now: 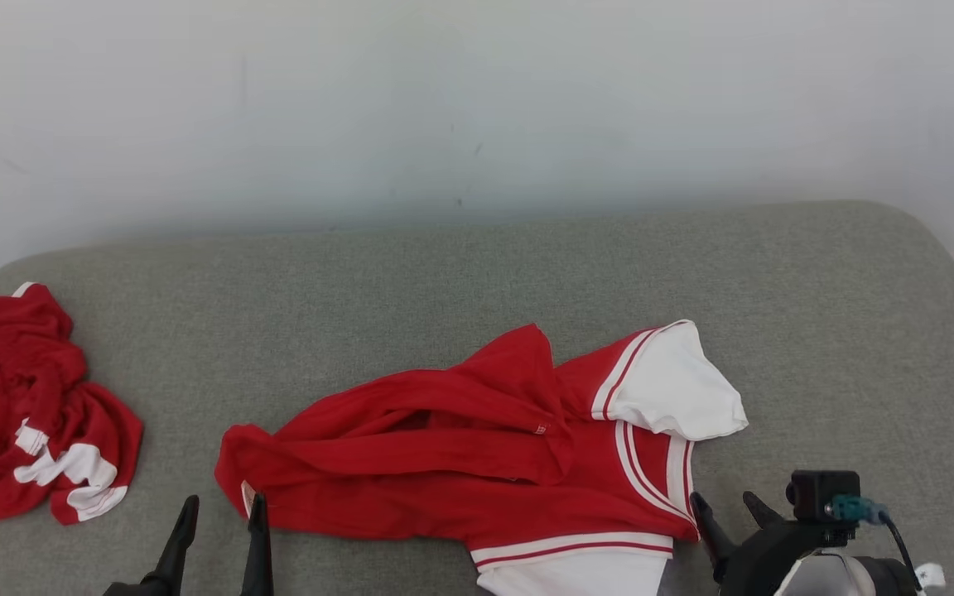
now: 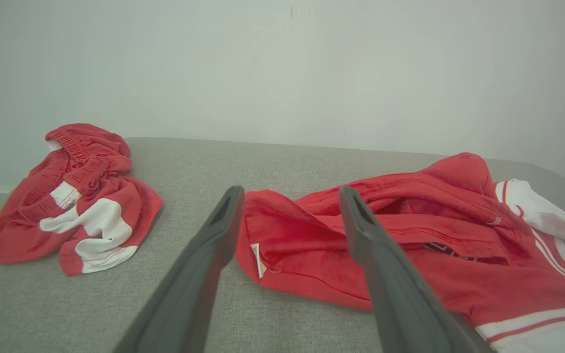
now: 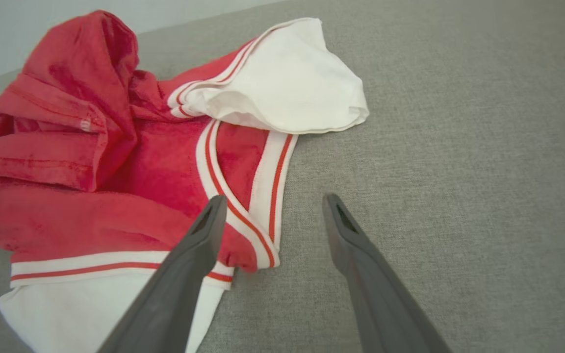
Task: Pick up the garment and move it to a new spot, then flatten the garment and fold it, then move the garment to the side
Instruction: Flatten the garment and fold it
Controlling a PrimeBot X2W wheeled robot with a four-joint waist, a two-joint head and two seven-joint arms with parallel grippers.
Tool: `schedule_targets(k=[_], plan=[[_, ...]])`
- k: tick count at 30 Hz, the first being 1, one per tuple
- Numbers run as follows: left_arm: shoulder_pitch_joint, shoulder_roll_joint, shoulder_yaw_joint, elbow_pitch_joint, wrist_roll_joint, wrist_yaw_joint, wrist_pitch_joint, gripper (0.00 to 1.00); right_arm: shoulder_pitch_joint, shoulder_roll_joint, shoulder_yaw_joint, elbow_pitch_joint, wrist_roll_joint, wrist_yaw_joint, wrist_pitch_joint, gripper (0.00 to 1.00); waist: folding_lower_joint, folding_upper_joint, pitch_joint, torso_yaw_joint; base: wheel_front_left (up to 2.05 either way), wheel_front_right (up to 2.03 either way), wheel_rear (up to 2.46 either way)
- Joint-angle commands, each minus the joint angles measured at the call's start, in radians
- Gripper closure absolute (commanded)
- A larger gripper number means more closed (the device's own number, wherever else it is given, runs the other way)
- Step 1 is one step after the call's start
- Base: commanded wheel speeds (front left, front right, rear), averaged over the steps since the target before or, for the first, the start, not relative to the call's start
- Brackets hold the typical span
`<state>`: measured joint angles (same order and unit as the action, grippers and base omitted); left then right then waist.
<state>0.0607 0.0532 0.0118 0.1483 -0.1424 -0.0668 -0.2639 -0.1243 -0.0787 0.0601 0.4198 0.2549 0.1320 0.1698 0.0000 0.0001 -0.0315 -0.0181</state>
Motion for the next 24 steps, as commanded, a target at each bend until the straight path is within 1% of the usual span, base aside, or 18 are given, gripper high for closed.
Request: schedule_targets(k=[1, 4, 6, 12, 17, 18, 19, 24], plan=[[-0.014, 0.000, -0.003, 0.001, 0.005, -0.001, -0.001, 0.00, -0.017, -0.006, -0.002, 0.015, 0.014, -0.002, 0.025, 0.00, 0.0000, -0.0001, 0.014, 0.013, 0.00, 0.00, 0.00], [-0.019, -0.001, -0.016, 0.005, 0.004, -0.005, -0.001, 0.00, -0.078, -0.018, -0.011, 0.076, 0.012, -0.003, 0.090, 0.00, 0.0000, -0.0001, 0.030, 0.032, 0.00, 0.00, 0.00], [-0.032, -0.002, -0.027, 0.007, 0.001, -0.008, -0.001, 0.00, -0.133, -0.014, -0.021, 0.130, 0.024, -0.003, 0.120, 0.00, 0.0000, -0.0001, 0.047, 0.051, 0.00, 0.00, 0.00], [-0.054, -0.003, -0.040, 0.012, -0.005, -0.011, -0.001, 0.00, -0.225, -0.006, -0.045, 0.265, 0.023, -0.003, 0.174, 0.00, 0.0000, -0.0001, 0.072, 0.082, 0.00, 0.00, 0.00], [-0.067, -0.003, -0.053, 0.010, -0.009, -0.013, -0.001, 0.00, -0.282, -0.017, -0.047, 0.349, -0.005, -0.003, 0.184, 0.00, 0.0000, -0.0001, 0.089, 0.106, 0.00, 0.00, 0.00], [-0.070, -0.003, -0.055, 0.008, -0.011, -0.013, -0.001, 0.00, -0.293, -0.023, -0.048, 0.362, -0.017, -0.003, 0.180, 0.61, 0.0000, -0.0001, 0.093, 0.110, 0.00, 0.00, 0.00], [-0.075, -0.003, -0.059, 0.006, -0.012, -0.013, -0.001, 0.00, -0.304, -0.028, -0.052, 0.372, -0.025, -0.003, 0.175, 1.00, 0.0000, -0.0001, 0.098, 0.114, 0.00, 0.00, 0.00], [-0.081, -0.003, -0.070, -0.005, -0.010, -0.015, -0.001, 0.00, -0.345, -0.031, -0.088, 0.408, -0.051, -0.003, 0.159, 1.00, 0.0000, -0.0001, 0.116, 0.130, 0.00, 0.00, 0.00]])
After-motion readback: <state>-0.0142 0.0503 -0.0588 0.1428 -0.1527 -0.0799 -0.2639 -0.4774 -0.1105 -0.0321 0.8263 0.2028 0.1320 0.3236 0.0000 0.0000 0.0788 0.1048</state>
